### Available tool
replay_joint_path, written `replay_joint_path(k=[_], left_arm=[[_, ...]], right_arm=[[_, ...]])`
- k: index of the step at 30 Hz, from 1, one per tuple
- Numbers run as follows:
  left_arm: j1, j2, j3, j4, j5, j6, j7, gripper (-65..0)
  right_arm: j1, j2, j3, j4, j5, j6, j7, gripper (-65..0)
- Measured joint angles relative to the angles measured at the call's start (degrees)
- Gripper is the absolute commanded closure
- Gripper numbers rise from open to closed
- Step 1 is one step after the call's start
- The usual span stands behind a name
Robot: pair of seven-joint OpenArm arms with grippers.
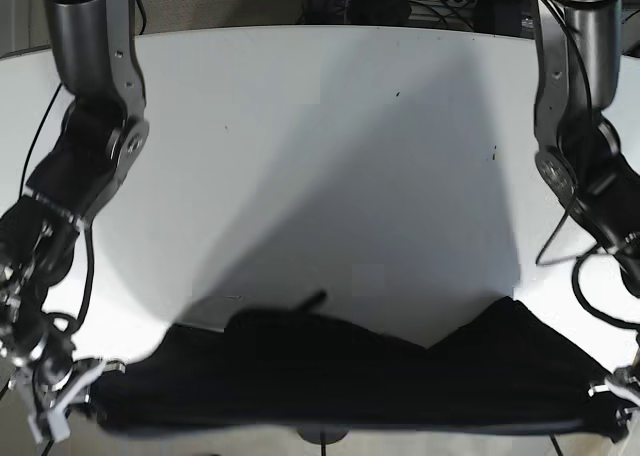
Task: Fold the T-shirt properly
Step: 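Lift the black shirt with both grippers, swing and lay it flat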
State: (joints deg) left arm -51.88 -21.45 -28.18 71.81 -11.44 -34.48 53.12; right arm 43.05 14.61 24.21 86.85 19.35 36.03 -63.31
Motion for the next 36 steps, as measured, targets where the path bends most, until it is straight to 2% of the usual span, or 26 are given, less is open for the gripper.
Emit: replay_joint_path(k=[3, 5, 10, 14, 16, 18, 20, 24, 26, 28, 30, 34, 36], left_arm=[[8.55, -0.79, -0.81, 4.76, -1.84, 0.37, -0.15, 0.0], [11.13, -0.76, -0.81, 6.14, -2.73, 0.44, -0.13, 0.0], [10.62, -0.5, -0.2, 5.53, -2.69, 0.61, -0.22, 0.0], [0.13, -0.5, 4.72, -4.81, -2.78, 0.81, -4.04, 0.0], [-4.42, -1.68, 7.08, -7.17, -2.62, 0.81, -4.63, 0.0], [-11.69, -3.82, 10.58, -9.07, -2.34, 0.85, -5.01, 0.0], [-17.16, -4.35, 11.1, -9.16, -2.43, 0.98, -5.75, 0.0], [-21.49, -6.97, 11.41, -8.92, -3.63, 0.61, -6.1, 0.0], [-20.57, -8.37, 11.06, -7.56, -2.95, 0.57, -2.67, 0.0], [-17.18, -9.22, 10.6, -2.03, -3.52, 0.55, -1.55, 0.0], [-8.61, -9.35, 6.88, 5.27, -8.07, 0.42, -1.62, 0.0], [9.9, -7.85, 2.38, 13.88, -11.93, 0.42, 4.52, 0.0], [21.33, -5.64, -3.45, 19.45, -15.3, 0.46, 4.39, 0.0]], right_arm=[[-8.98, 0.28, 1.01, 4.5, 5.38, -0.24, 0.2, -1.7], [-11.85, 0.2, 0.92, 5.46, 5.62, -1.6, 0.15, -1.7], [-9.86, 0.13, -0.22, 3.87, 5.27, -2.45, 0.24, -1.7], [1.29, -0.15, -3.34, -3.5, 4.98, -2.67, 0.28, -1.7], [7.28, 0.52, -5.09, -5.31, 4.83, -4.46, 0.46, -1.7], [15.15, 1.73, -6.84, -6.93, 5.07, -4.98, 0.57, -1.7], [20.28, 1.77, -7.87, -7.08, 5.18, -4.98, 1.33, -1.7], [24.46, 2.32, -8.39, -6.51, 6.21, -4.87, -1.09, -1.7], [22.27, 2.38, -8.11, -1.95, 5.73, -4.94, -3.17, -1.7], [17.35, 2.45, -7.34, 3.39, 6.91, -4.5, -3.3, -1.7], [9.79, 2.69, -4.83, 7.23, 7.85, -4.5, -5.22, -1.7], [-5.33, 2.64, -0.35, 11.87, 11.08, -4.72, -6.01, -1.7], [-14.82, 2.36, 2.69, 16.04, 12.63, -4.7, -5.99, -1.7]])
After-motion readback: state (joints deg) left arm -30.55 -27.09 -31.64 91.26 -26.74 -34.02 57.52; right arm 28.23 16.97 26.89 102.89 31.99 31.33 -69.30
